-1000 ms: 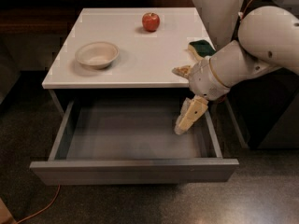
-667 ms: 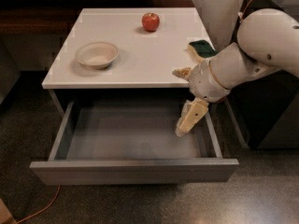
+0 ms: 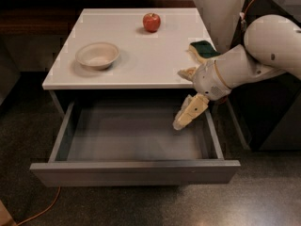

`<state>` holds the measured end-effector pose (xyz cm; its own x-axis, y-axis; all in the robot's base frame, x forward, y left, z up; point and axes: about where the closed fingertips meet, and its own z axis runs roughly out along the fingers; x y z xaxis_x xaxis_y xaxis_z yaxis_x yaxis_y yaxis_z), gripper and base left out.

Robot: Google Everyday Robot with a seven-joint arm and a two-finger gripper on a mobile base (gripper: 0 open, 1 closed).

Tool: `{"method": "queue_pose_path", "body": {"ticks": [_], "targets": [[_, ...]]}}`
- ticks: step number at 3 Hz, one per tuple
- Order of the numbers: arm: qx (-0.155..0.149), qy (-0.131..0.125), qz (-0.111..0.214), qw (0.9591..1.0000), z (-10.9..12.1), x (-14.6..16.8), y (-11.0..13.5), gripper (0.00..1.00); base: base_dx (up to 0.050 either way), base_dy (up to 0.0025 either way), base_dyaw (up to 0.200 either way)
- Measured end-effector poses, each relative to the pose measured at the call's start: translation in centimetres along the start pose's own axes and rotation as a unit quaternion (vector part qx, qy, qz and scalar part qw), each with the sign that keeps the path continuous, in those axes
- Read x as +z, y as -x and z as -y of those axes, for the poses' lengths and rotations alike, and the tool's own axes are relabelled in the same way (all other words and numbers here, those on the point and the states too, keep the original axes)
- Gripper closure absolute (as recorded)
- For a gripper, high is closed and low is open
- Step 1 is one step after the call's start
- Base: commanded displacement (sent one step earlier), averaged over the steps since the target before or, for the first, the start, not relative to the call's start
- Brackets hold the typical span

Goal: Place apple into top drawer

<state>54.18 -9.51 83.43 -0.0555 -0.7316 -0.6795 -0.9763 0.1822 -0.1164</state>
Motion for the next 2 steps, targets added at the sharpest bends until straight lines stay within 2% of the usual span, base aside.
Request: {"method": "queue_pose_path", "body": {"ticks": [1, 2], "targets": [[0.060, -0.005, 0.042, 0.9973, 2.6, 0.1, -0.1, 0.00, 0.000, 0.00000, 0.000], [0.086, -0.024, 0.059, 0.9942, 5.6, -0.4, 1.3, 0.00, 0.000, 0.00000, 0.000]]}}
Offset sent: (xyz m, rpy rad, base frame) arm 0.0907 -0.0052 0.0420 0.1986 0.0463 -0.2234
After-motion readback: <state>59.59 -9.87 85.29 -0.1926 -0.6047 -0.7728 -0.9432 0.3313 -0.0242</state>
